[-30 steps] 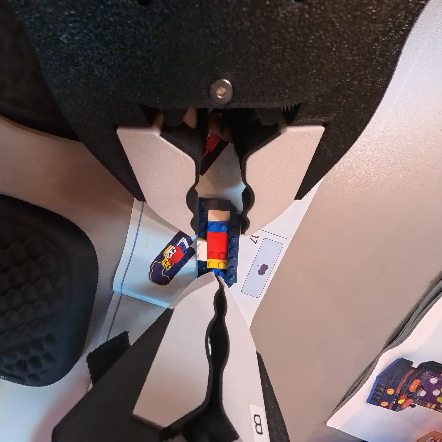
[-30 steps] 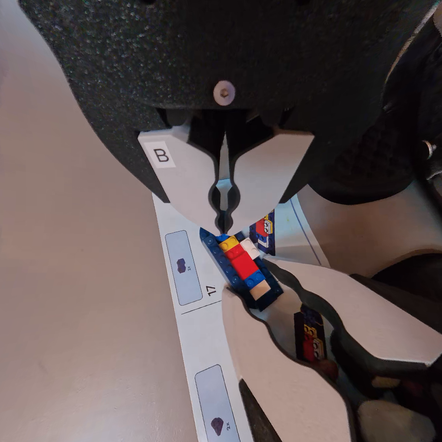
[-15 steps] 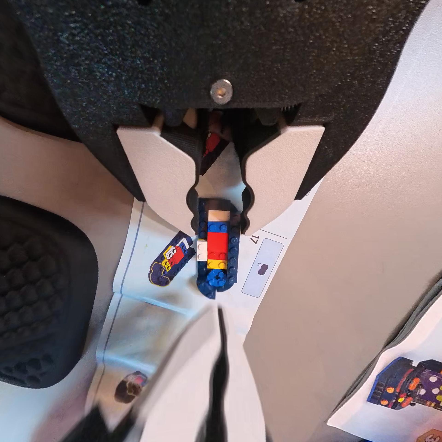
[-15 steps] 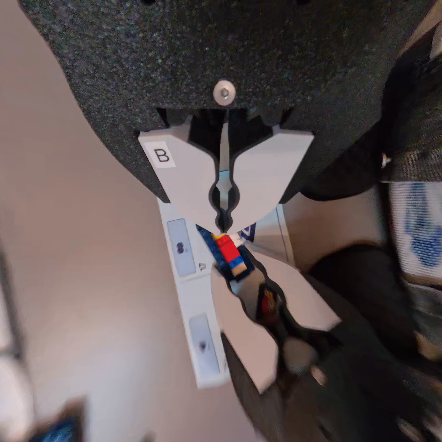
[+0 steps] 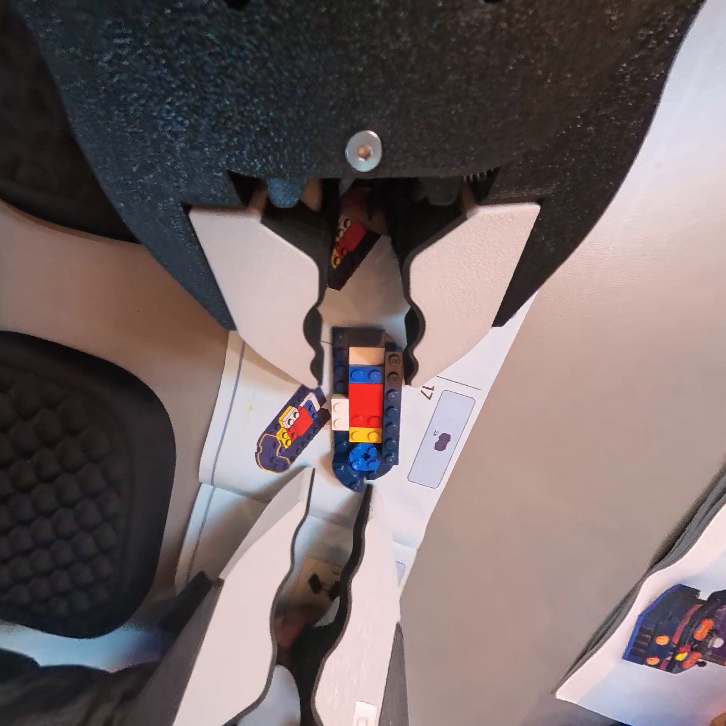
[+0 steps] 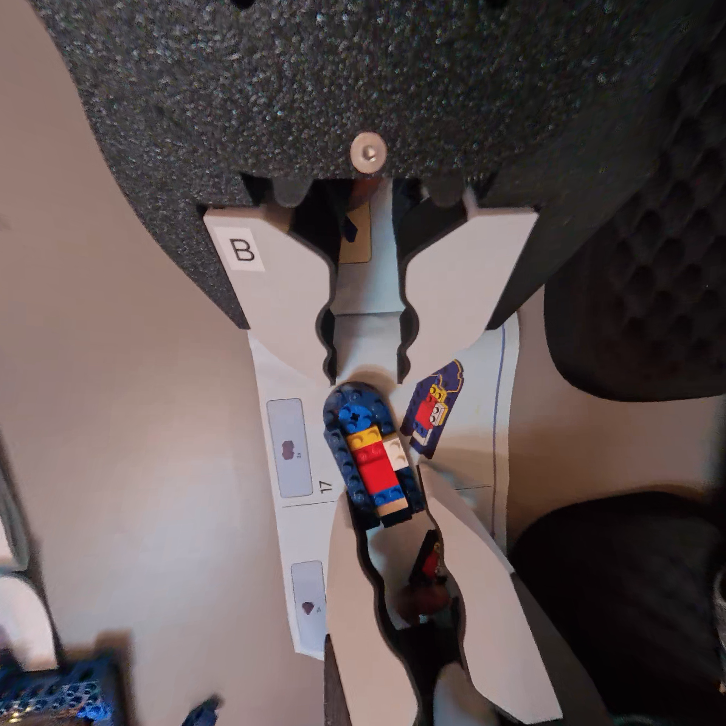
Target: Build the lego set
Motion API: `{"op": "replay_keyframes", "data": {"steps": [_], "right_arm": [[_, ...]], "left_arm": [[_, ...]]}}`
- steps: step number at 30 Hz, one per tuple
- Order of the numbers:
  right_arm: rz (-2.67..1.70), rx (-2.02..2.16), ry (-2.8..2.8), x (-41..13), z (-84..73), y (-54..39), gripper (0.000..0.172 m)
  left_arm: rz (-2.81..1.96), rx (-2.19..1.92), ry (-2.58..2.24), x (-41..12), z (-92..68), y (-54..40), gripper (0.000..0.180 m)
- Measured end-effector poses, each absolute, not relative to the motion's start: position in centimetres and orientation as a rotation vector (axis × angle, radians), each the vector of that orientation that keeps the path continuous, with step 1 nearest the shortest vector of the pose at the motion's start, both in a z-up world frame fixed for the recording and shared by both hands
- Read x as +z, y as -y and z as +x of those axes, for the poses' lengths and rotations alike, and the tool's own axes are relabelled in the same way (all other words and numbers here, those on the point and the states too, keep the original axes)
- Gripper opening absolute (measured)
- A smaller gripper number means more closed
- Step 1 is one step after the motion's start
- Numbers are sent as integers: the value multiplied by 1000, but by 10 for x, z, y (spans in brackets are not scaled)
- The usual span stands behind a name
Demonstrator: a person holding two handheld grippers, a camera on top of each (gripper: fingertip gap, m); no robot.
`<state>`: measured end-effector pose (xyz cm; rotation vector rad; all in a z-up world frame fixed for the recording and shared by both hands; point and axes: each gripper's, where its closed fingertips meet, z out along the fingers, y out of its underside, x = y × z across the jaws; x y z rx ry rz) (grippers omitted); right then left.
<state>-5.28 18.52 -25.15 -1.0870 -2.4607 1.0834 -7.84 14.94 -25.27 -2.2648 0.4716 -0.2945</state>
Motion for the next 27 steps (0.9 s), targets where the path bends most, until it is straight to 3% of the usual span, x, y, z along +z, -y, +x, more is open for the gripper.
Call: {"op": "replay_keyframes", "data": {"steps": [8, 12, 17, 22, 27], "right_arm": [[-1084, 1154, 2387, -238, -52, -183, 36], [-979, 1171, 2262, -197, -74, -186, 45], [-916, 1126, 2317, -171, -151, -153, 33], [-688, 959, 2543, -204, -230, -116, 34], [-470, 800, 2798, -236, -257, -115, 33]], "left_arm": [[-2164, -63, -433, -224, -96, -155, 74], [-2009, -24, -313, -178, -90, -143, 69], [-1716, -26, -129, -154, -90, -121, 50], [-1597, 4, -90, -127, -99, -109, 48], [-1641, -63, -101, -139, -92, -112, 49]]}}
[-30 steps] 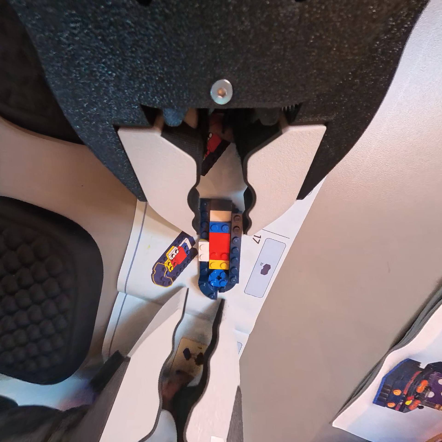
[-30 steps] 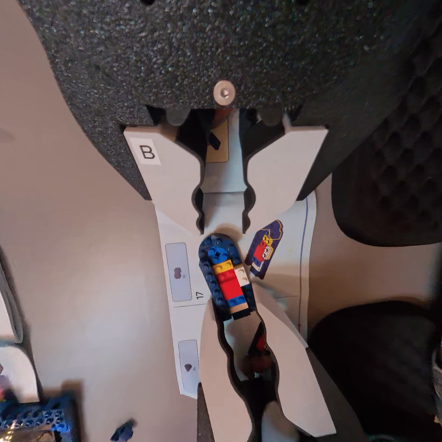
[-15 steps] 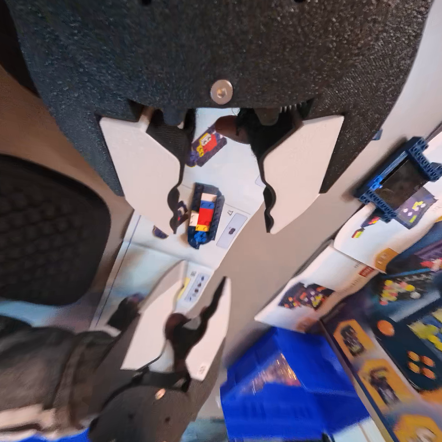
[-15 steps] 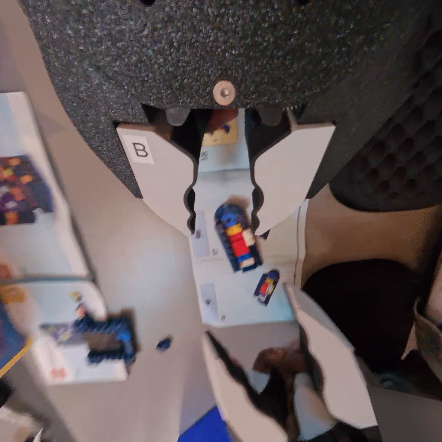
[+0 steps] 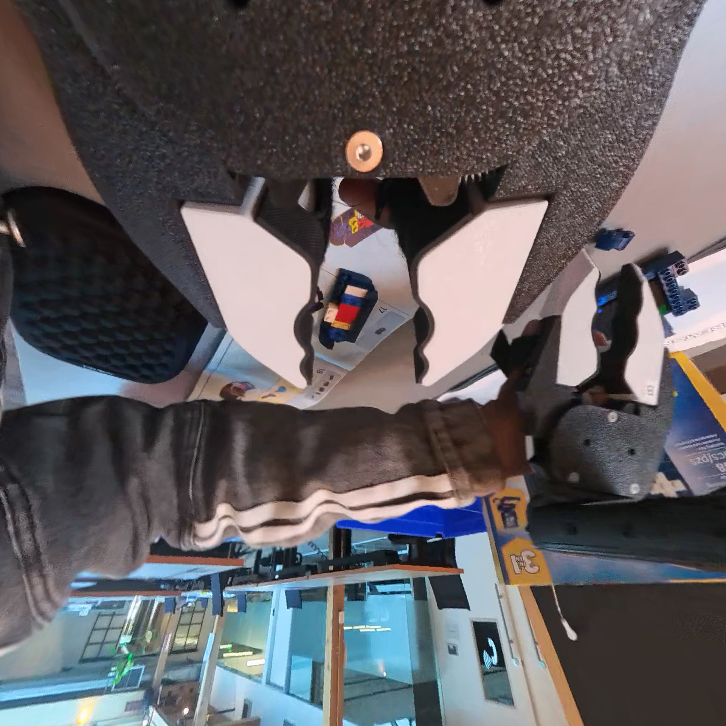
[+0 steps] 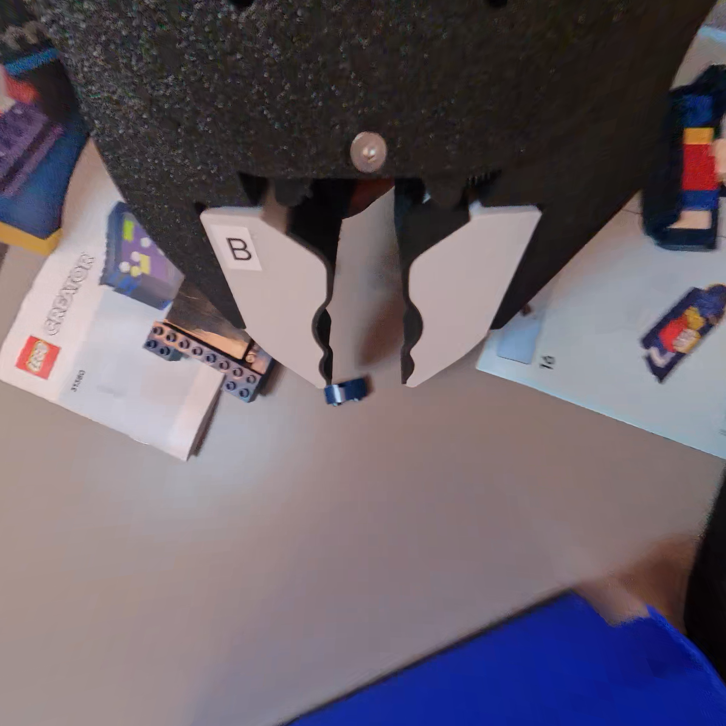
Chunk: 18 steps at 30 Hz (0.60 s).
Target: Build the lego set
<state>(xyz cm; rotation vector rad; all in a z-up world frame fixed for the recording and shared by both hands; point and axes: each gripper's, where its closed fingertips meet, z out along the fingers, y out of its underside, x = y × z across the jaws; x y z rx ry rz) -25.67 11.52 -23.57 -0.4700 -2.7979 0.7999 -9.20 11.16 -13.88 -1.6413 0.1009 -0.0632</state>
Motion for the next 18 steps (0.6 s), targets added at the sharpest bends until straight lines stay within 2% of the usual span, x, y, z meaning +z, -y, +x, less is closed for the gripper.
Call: {"op": "replay_keyframes", "data": {"steps": [7, 9, 12, 15, 18], "right_arm": [[-344, 755, 2920, -247, -270, -110, 33], [-345, 721, 2949, -253, -272, -111, 22], [-372, 855, 2915, -243, -267, -110, 22], [-507, 1464, 2721, -188, -244, -95, 22], [-388, 2270, 2240, -92, -190, -93, 21]], "left_arm": [[-1656, -56, -80, -143, -98, -112, 49], [-1651, -64, -60, -143, -101, -112, 49], [-1627, -46, -22, -140, -108, -111, 51], [-1528, 49, 53, -125, -125, -104, 53], [-1317, 30, 114, -94, -133, -88, 42]]}}
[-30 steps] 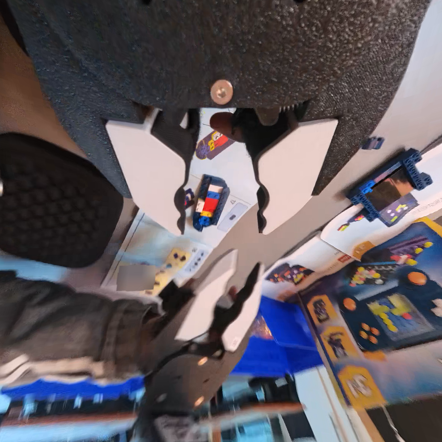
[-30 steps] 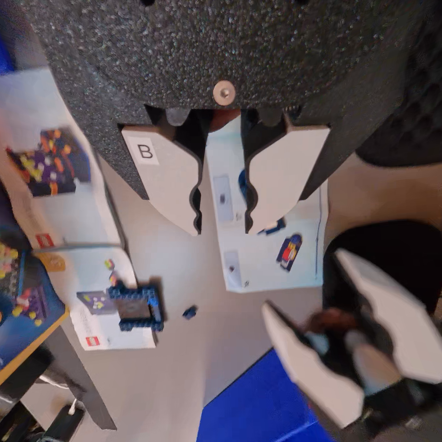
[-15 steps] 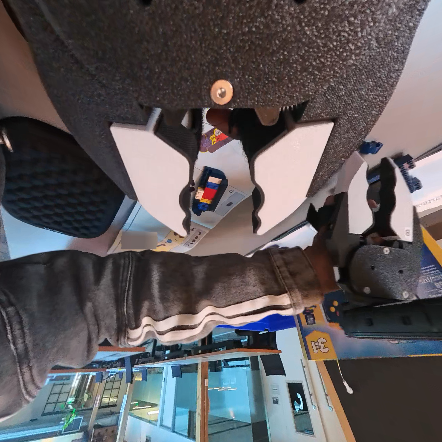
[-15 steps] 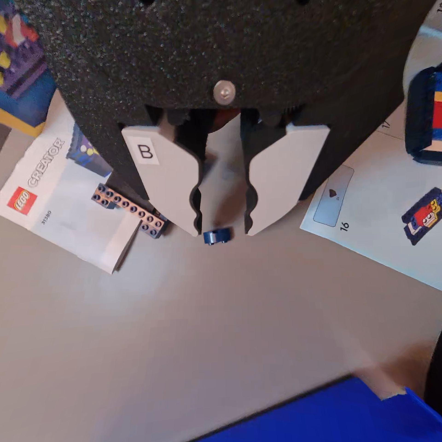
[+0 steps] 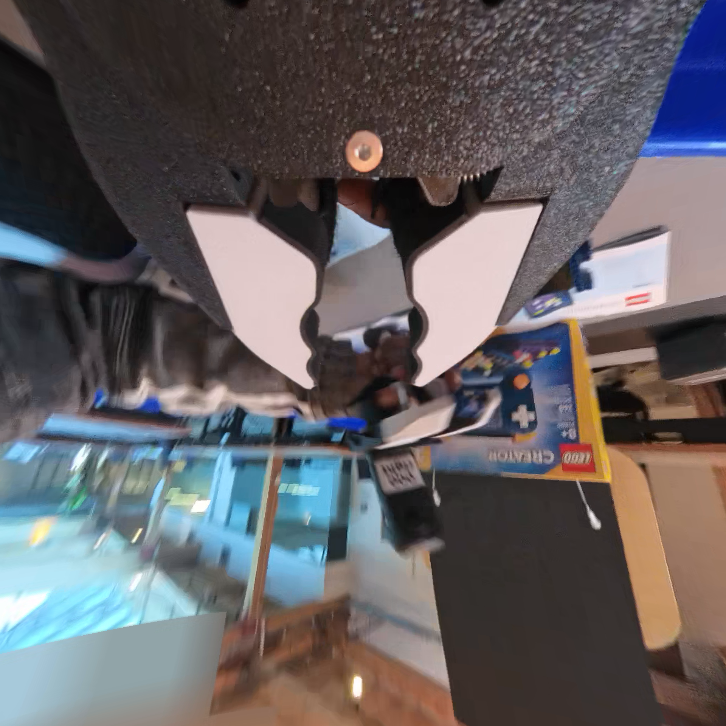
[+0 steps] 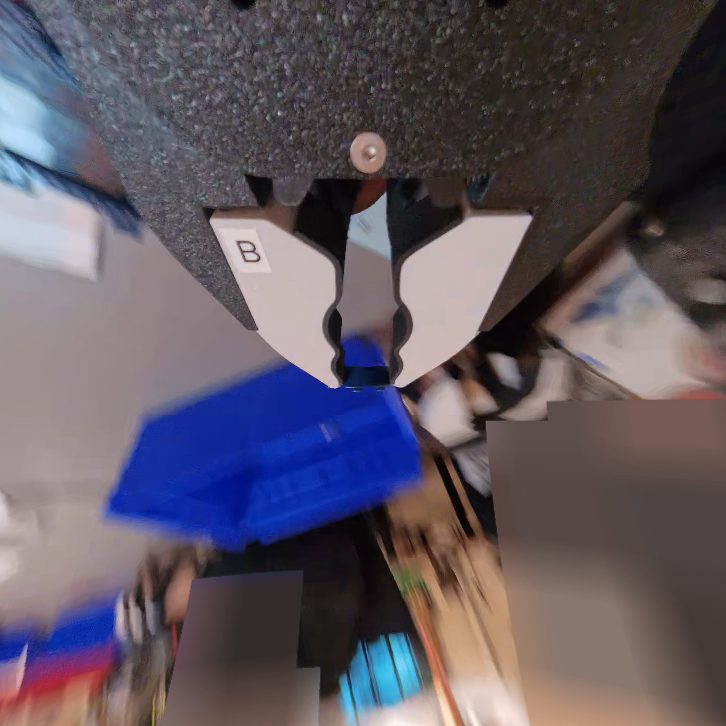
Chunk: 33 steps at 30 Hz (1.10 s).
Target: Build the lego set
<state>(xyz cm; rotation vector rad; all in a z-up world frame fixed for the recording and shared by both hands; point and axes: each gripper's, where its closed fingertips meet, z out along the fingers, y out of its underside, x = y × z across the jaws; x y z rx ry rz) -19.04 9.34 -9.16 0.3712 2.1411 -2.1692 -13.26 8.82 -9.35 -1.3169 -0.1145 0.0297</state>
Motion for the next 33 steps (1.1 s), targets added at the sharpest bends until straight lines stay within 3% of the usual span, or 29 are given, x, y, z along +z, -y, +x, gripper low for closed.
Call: {"op": "replay_keyframes", "data": {"steps": [4, 7, 10, 20, 26, 33], "right_arm": [[105, -2540, -1932, -38, -118, -108, 22], [-15, -2574, -2079, -34, -79, -102, 21], [-63, -2523, -2266, -39, -56, -96, 22], [-31, -2332, -2642, -56, -28, -100, 21], [292, -2430, -2937, -46, -48, -110, 32], [467, -2343, -3143, -57, -60, -109, 33]], "left_arm": [[-1156, -577, 224, -70, -118, -84, 23], [-1058, -1040, 241, -52, -90, -90, 24], [-1091, -1209, 201, -47, -59, -102, 25], [-1169, -1333, 170, -53, -20, -116, 12], [-965, -1313, 358, -50, -50, -116, 11], [-914, -1310, 403, -55, -54, -117, 11]]}}
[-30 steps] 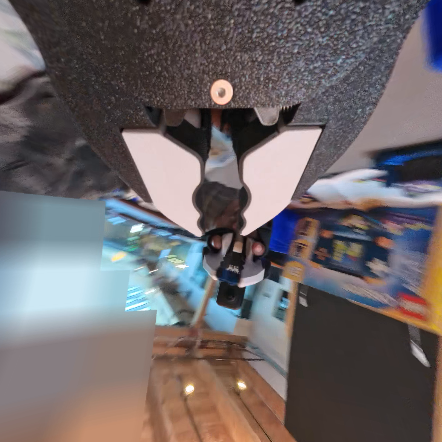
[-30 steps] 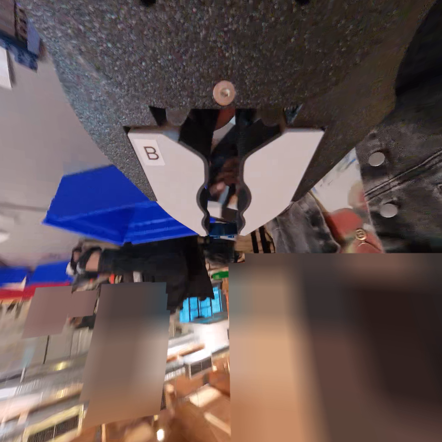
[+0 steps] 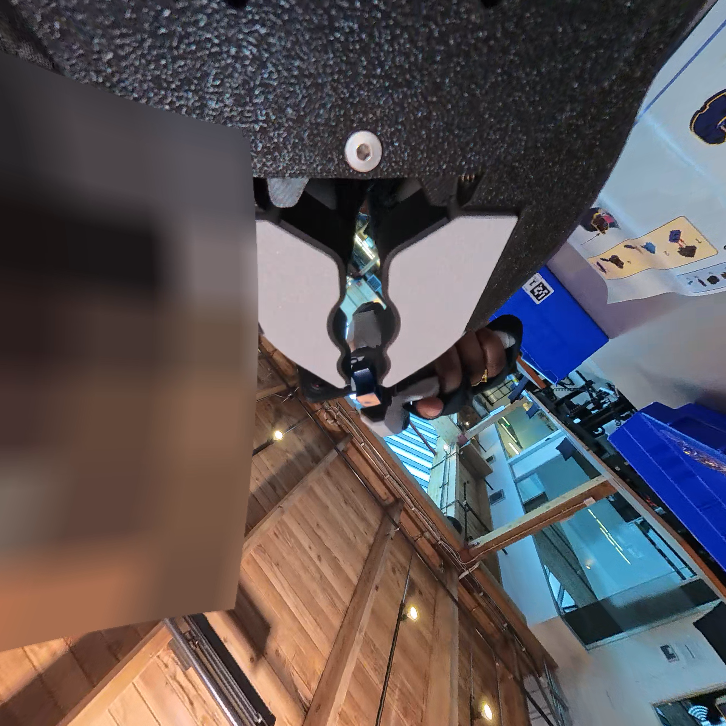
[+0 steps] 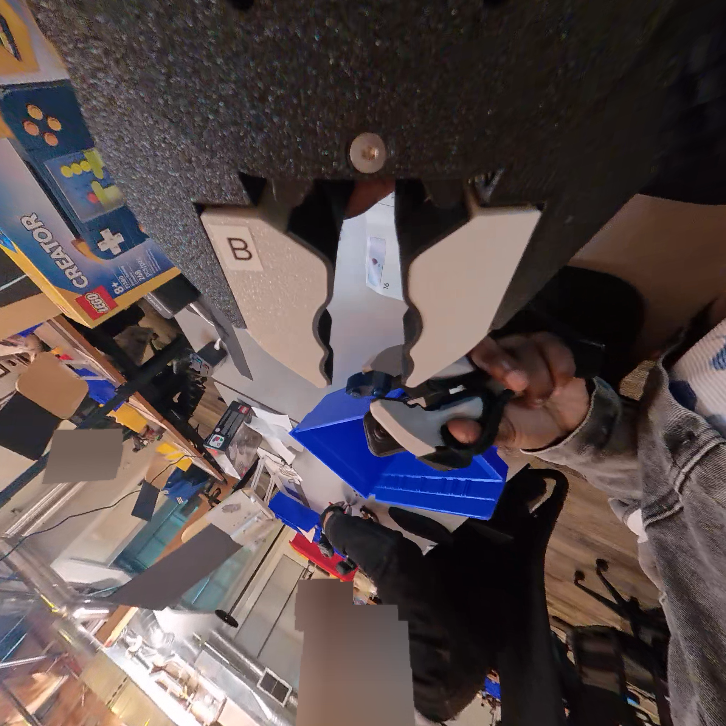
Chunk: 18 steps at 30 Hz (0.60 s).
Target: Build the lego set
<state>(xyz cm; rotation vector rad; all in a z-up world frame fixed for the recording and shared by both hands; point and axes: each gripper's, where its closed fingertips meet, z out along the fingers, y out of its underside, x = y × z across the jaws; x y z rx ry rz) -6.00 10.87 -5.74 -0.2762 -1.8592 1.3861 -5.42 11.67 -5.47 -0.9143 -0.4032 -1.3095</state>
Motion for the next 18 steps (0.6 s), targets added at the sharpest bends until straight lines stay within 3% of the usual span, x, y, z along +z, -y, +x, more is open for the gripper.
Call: {"op": "replay_keyframes", "data": {"steps": [5, 16, 18], "right_arm": [[-229, 1432, 1885, -58, -56, -107, 22], [-214, 1475, 1896, -63, -54, -113, 22], [-237, 1485, 1877, -62, -54, -119, 22]], "left_arm": [[-938, -1317, 390, -57, -50, -118, 11], [-988, -1332, 374, -61, -47, -123, 12], [-1006, -1314, 356, -61, -50, -123, 26]]}}
